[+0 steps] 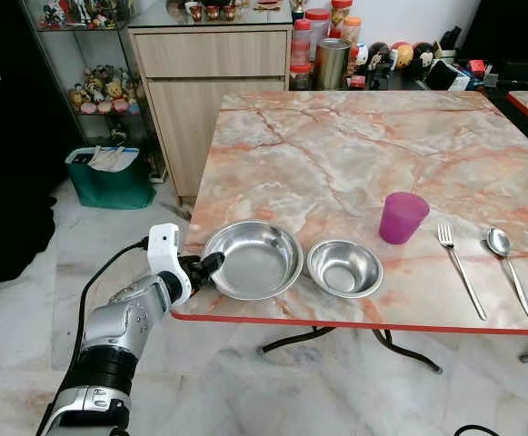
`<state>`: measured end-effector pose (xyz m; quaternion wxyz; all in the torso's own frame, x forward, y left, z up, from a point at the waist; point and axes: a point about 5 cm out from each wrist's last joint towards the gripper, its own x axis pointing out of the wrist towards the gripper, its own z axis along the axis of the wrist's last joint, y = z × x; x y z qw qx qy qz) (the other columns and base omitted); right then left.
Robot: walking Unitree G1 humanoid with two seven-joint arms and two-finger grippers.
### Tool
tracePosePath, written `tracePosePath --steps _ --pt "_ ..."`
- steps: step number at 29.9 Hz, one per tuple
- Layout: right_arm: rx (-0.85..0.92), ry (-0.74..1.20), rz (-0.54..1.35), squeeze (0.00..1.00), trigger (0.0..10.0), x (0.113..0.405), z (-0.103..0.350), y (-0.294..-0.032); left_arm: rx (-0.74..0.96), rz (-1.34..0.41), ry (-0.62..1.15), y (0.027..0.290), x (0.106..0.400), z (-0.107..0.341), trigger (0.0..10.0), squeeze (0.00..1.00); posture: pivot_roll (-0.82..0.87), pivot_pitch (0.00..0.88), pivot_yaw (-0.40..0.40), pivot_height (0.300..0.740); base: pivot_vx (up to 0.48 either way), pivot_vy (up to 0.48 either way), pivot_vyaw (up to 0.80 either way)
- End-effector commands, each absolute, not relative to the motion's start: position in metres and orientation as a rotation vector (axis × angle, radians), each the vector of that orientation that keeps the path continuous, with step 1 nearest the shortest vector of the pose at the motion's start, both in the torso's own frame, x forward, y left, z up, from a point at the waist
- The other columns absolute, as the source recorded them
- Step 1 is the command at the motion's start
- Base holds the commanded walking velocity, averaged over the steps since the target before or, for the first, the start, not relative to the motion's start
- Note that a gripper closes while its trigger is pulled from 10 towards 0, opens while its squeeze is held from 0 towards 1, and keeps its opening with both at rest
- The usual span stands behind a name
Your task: Setting the table
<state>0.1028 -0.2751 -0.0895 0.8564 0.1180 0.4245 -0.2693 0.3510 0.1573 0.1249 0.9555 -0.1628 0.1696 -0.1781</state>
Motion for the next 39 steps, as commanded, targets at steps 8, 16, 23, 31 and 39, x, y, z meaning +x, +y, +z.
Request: tracePosePath --steps 8,16,23,31,39 --pt "0.255 0.896 -0.579 0.00 10.0 0.101 -0.090 -0.275 -0.308 -0.355 0.368 0.159 0.351 0.123 0.0 0.00 0.09 0.118 0.012 0.740 0.000 0.000 0.00" --pt "0.255 0.896 -0.579 0.00 10.0 0.100 -0.090 -0.275 -0.284 -0.359 0.369 0.159 0.350 0.123 0.0 0.00 0.09 0.117 0.011 0.740 0.000 0.000 0.00" --pt "0.255 0.896 -0.579 0.00 10.0 0.101 -0.090 -0.275 -0.287 -0.346 0.360 0.160 0.350 0.123 0.0 0.00 0.09 0.118 0.011 0.740 0.000 0.000 0.00" --pt "0.256 0.896 -0.581 0.00 10.0 0.101 -0.090 -0.275 -0.273 -0.336 0.344 0.161 0.352 0.127 0.0 0.00 0.09 0.115 0.010 0.740 0.000 0.000 0.00" --pt "0.255 0.896 -0.582 0.00 10.0 0.100 -0.090 -0.276 -0.426 -0.273 0.254 0.169 0.356 0.134 0.0 0.00 0.09 0.113 0.006 0.740 0.000 0.000 0.00"
